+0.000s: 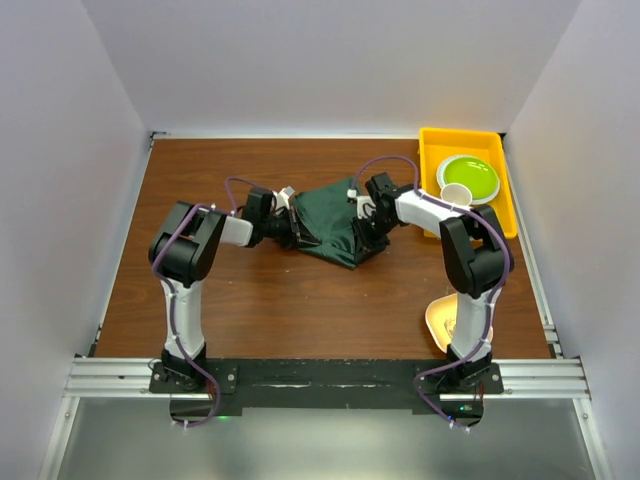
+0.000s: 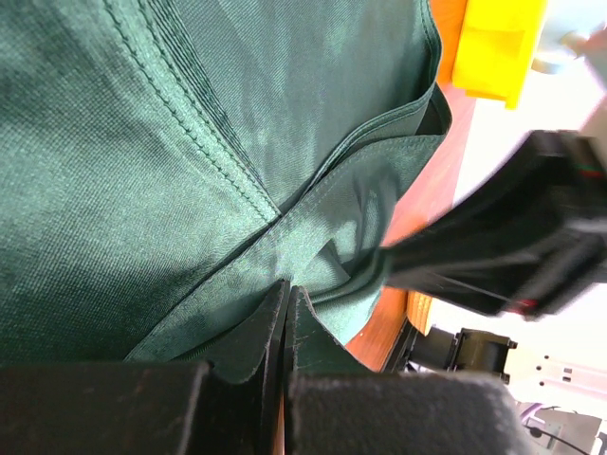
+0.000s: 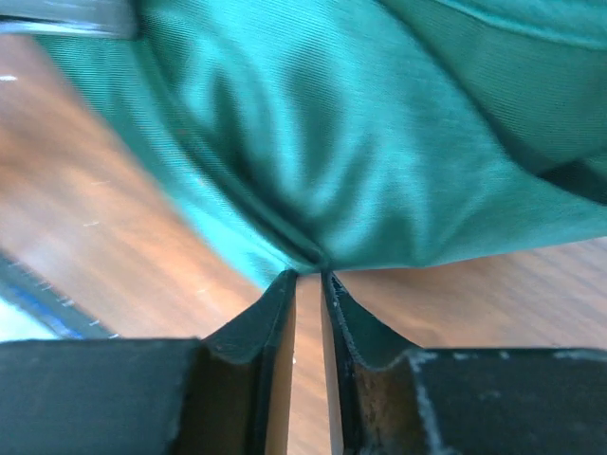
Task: Fold the napkin, place the utensils inside, and roll it up
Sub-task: Roll the napkin with the utensil
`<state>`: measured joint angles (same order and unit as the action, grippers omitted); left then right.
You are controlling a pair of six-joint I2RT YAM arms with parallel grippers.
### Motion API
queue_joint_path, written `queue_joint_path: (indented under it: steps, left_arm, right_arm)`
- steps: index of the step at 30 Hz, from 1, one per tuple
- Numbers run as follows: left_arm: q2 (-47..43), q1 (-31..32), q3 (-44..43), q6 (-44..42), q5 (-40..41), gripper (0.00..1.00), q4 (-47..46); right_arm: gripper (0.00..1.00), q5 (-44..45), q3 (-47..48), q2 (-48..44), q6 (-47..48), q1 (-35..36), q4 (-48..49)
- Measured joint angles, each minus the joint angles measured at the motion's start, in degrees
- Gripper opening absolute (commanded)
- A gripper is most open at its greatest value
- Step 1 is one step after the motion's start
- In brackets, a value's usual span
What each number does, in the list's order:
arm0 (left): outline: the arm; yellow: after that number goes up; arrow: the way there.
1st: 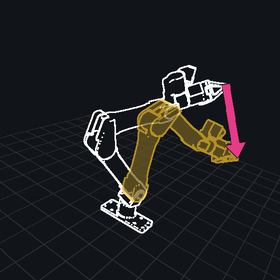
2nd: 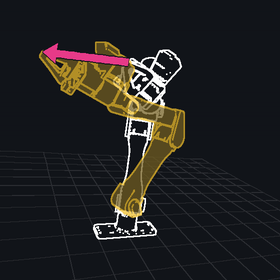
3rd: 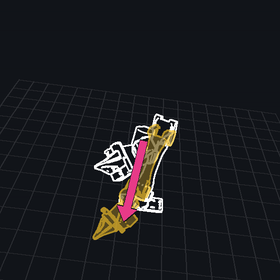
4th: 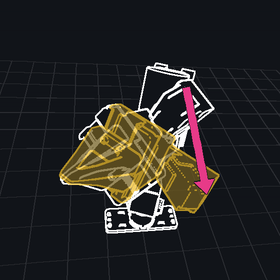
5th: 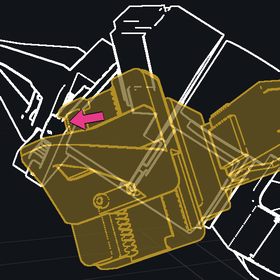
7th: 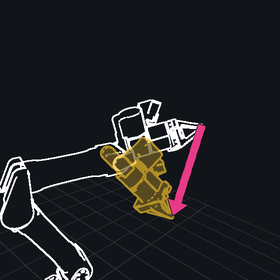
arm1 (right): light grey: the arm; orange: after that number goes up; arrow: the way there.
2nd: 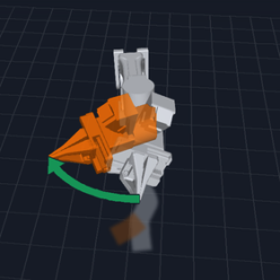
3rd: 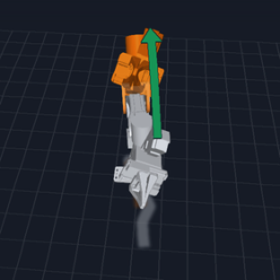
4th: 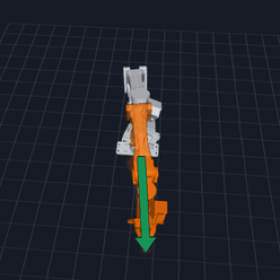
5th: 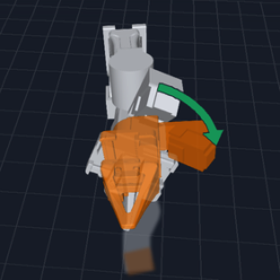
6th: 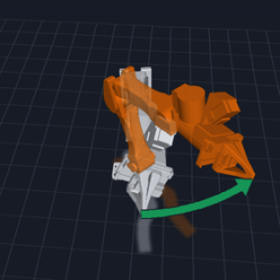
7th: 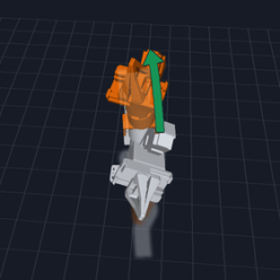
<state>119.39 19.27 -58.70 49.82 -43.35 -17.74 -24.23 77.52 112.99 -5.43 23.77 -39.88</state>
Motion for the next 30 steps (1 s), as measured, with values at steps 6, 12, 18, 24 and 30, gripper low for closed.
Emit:
queue_joint_path:
  steps: [6,12,18,24,30]
  left_arm:
    - [0.81,-0.13,-1.40,-0.17,-1.07,0.00,1.88]
    - [1.03,-0.13,-2.75,-0.98,-1.33,0.00,4.52]
    - [1.16,-0.13,-3.93,-0.98,-1.42,0.00,7.17]
    - [1.16,-0.13,-5.16,-1.07,-1.38,0.00,10.78]
    - [1.20,-0.13,-6.21,-1.46,-1.44,0.00,14.03]
  right_arm:
    - [0.39,-0.55,-1.36,0.98,-1.03,-0.24,0.13]
    - [0.72,4.46,0.98,-0.57,-0.33,0.55,-2.10]
    - [0.98,13.27,0.48,-9.38,4.09,5.42,2.01]
    - [0.98,20.20,0.20,-14.82,9.55,17.11,9.29]
    - [0.84,27.06,-1.62,-14.69,16.48,24.24,13.00]
